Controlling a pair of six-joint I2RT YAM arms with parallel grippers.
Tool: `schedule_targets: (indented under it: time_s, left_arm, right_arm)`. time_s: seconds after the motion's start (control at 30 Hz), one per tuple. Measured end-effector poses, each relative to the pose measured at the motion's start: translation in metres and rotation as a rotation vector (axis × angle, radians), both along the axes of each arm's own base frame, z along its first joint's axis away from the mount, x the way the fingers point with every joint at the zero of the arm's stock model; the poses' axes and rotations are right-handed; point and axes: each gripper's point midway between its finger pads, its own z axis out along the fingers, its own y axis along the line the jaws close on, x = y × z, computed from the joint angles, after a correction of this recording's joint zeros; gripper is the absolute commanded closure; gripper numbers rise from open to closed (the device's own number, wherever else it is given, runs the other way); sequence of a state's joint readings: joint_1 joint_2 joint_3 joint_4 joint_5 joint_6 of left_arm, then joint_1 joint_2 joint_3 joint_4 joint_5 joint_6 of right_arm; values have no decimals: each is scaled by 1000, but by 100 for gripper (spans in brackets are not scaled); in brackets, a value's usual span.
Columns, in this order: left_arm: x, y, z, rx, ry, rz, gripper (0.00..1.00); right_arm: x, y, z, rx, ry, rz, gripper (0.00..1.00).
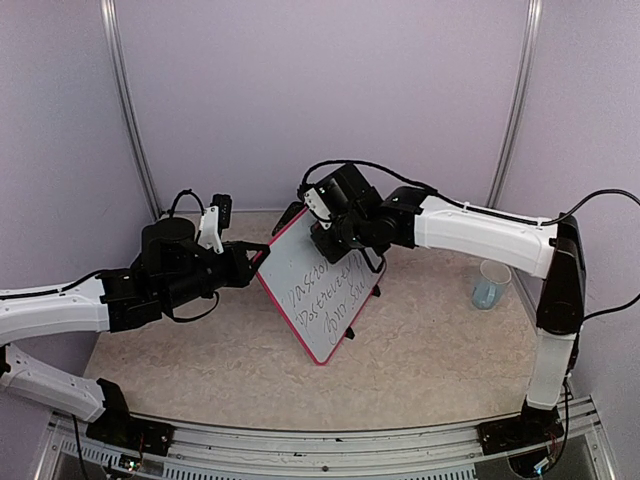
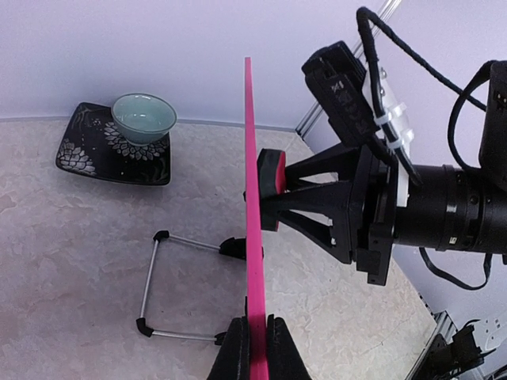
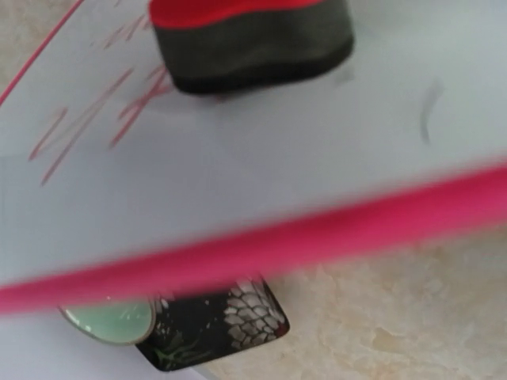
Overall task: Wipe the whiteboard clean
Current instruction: Erase the whiteboard at the center of the board.
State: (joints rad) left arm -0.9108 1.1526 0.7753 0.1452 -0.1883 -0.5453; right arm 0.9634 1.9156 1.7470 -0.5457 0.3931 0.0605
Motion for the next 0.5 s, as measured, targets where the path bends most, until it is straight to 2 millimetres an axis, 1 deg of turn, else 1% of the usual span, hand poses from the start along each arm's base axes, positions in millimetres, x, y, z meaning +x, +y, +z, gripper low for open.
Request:
schedule_targets:
  time_s: [0.07, 0.17, 0.27, 0.3, 0.37, 0.43, 0.5]
  left_arm:
    - [0, 0, 0, 1, 0, 0, 100]
    - [0, 0, 0, 0, 0, -2, 100]
    - [-1, -1, 0, -1, 0, -5, 100]
    - [-1, -1, 0, 0, 0, -5, 96]
    - [-1, -1, 0, 0, 1, -5, 81]
    - [-4, -4, 1, 11, -4, -31, 70]
    - [-13, -12, 5, 24, -9, -81, 64]
  right_arm:
    - [3, 4, 9, 0, -6, 4, 72]
    - [8, 12, 30, 28, -36, 11, 72]
    - [12, 16, 45, 51, -60, 15, 72]
    - [12, 17, 47, 53, -64, 16, 72]
    - [12, 17, 47, 52, -66, 18, 72]
    - [12, 18, 47, 54, -66, 21, 72]
    - [12, 20, 45, 63, -68, 25, 72]
